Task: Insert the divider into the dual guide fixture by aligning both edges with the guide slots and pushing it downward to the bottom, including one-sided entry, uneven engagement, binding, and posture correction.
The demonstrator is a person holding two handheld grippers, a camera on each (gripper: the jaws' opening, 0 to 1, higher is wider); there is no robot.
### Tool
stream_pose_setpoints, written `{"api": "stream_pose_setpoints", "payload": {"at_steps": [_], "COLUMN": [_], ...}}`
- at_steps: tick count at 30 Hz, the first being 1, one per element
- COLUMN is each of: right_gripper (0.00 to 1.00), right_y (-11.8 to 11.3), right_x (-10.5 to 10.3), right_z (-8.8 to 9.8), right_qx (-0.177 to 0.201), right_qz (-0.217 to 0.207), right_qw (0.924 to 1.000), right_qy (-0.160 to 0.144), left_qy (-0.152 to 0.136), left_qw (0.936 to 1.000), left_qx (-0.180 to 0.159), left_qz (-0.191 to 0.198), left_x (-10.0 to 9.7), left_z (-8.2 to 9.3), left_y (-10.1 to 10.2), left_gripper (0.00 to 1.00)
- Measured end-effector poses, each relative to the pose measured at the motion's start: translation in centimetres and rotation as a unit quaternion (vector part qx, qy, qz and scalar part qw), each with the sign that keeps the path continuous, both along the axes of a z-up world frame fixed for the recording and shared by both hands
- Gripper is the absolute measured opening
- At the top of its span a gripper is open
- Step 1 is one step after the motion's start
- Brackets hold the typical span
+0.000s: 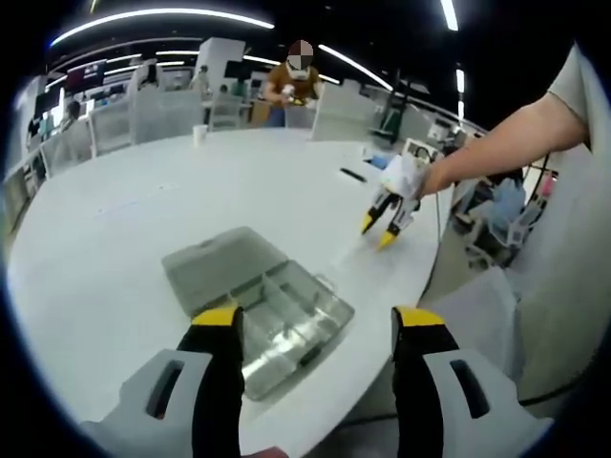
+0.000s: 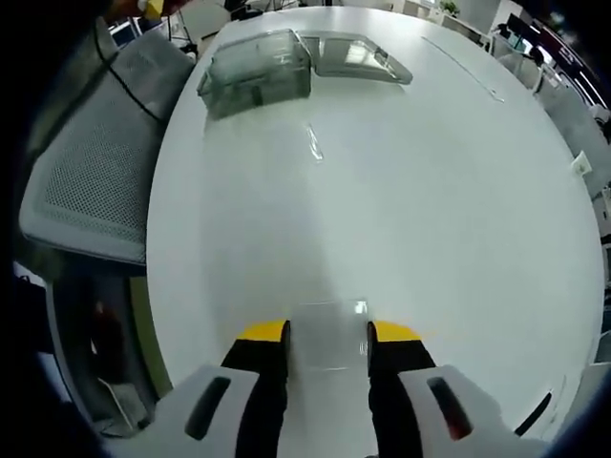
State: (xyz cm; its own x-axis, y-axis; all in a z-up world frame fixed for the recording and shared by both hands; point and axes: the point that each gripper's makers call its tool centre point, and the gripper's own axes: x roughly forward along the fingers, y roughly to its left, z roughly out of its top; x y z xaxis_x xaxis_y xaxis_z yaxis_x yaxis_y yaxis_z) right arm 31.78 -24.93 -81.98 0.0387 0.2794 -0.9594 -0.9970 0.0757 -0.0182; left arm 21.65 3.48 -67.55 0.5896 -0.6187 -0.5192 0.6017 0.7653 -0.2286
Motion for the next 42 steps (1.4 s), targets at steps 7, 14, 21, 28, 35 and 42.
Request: {"api": "stream_pose_setpoints", "payload": {"at_steps": [7,14,21,28,35,42], "right_gripper": [0.28,0.28,0.28,0.28,0.28,0.28], "right_y": [0.4,1.1,2.1,3.3,4.7,5.9], "right_x": [-0.2,-0.4,-0.8,-1.5,-2.2,-3.0], "right_z": [0.2,0.6,1.2,1.8,2.6,3.3], "right_qx": [0.004,0.011,0.019,0.029,0.040,0.050], "right_qz": [-0.002,-0.002,-0.003,0.002,0.006,0.009], "right_qw": [1.0000,0.9999,0.9998,0.9995,0.9990,0.9984], "right_qy": [-0.002,-0.005,-0.009,-0.014,-0.021,-0.024], "left_qy": [0.001,-0.001,-0.002,-0.003,-0.006,-0.008], "left_qw": [1.0000,1.0000,1.0000,1.0000,0.9999,0.9999], "left_qx": [0.000,-0.001,-0.002,-0.002,-0.004,-0.005], "left_qz": [-0.002,-0.001,-0.002,-0.005,-0.008,-0.011], "left_x": [-0.2,-0.3,-0.5,-0.7,-0.8,-1.0], "left_z": [0.0,0.1,0.3,0.4,0.6,0.8], "left_y": [-0.1,-0.1,-0.2,-0.2,-0.4,-0.5], "left_gripper": [0.61,0.61,0.61,0.61,0.61,0.61]}}
